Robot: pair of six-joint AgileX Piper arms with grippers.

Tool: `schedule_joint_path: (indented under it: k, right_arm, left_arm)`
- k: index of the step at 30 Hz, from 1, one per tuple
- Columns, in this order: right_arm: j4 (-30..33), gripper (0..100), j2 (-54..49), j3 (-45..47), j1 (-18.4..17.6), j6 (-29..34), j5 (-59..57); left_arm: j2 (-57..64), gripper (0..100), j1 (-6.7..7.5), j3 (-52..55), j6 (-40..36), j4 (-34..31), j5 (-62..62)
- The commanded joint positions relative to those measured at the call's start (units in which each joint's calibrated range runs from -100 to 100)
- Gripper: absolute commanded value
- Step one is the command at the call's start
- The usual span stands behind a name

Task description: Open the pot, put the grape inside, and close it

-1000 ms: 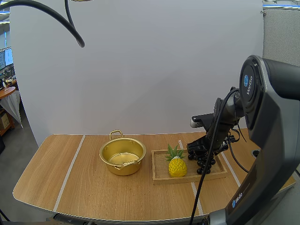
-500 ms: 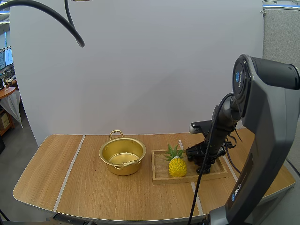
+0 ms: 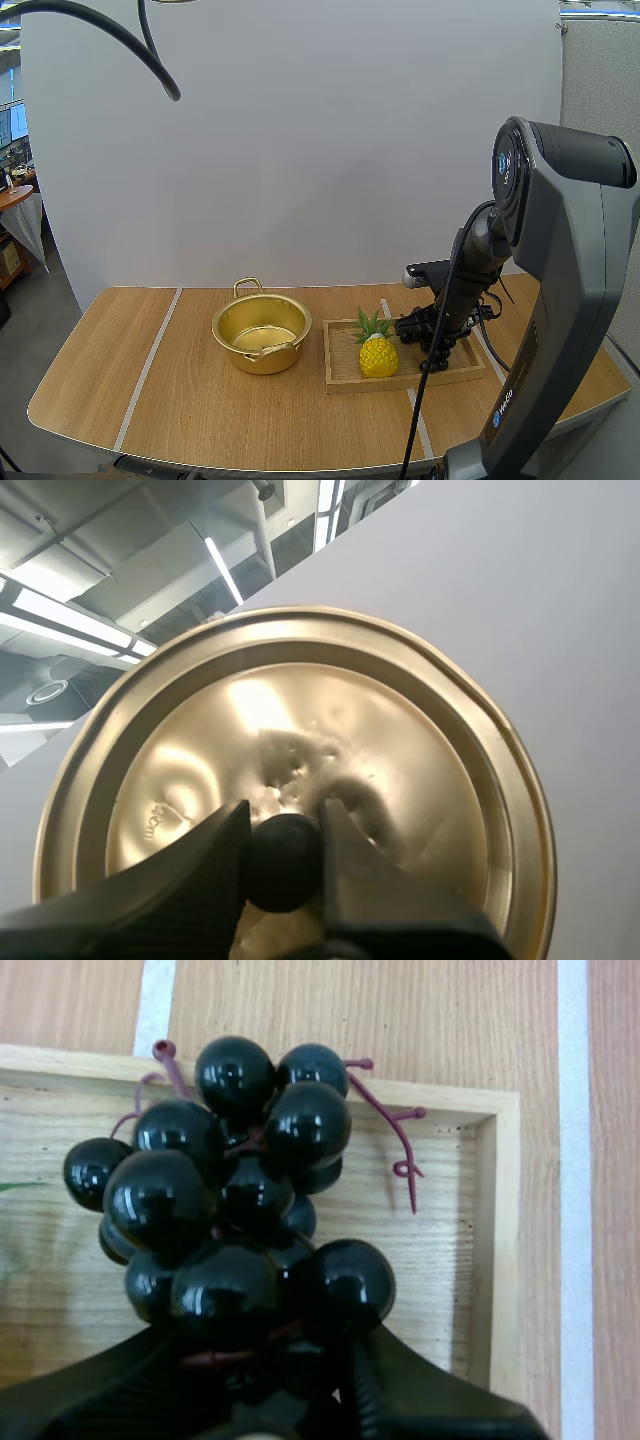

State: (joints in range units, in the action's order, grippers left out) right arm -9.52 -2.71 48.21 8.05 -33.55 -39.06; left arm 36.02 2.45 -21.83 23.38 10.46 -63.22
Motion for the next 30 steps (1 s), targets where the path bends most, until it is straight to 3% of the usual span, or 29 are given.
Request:
schedule_joint_path:
  k: [1,14,20,25,30]
  right_arm:
    - [-0.2,0,-0.9,-0.3,0.3,-0.4,0.2]
    - [-0.2,0,-24.9,-0.7,0.2,-0.4,-0.7]
    - [-2.8,0,-34.8,-7.8,-0.3,-0.9,-12.9]
    - [-8.4,0,-37.0,-15.7,-3.5,-2.7,-26.0]
    - [-12.1,0,-37.2,-18.4,-8.6,-3.2,-28.3]
  left_arm:
    - [0.4,0,0.21,-0.5,-0.5,-0.1,1.7]
    - [0.4,0,0.21,-0.5,-0.5,-0.1,1.7]
    - [0.4,0,0.21,-0.5,-0.5,-0.1,1.7]
    - [0.4,0,0.21,-0.5,-0.5,-0.1,1.7]
    - [0.4,0,0.21,-0.5,-0.5,-0.1,1.7]
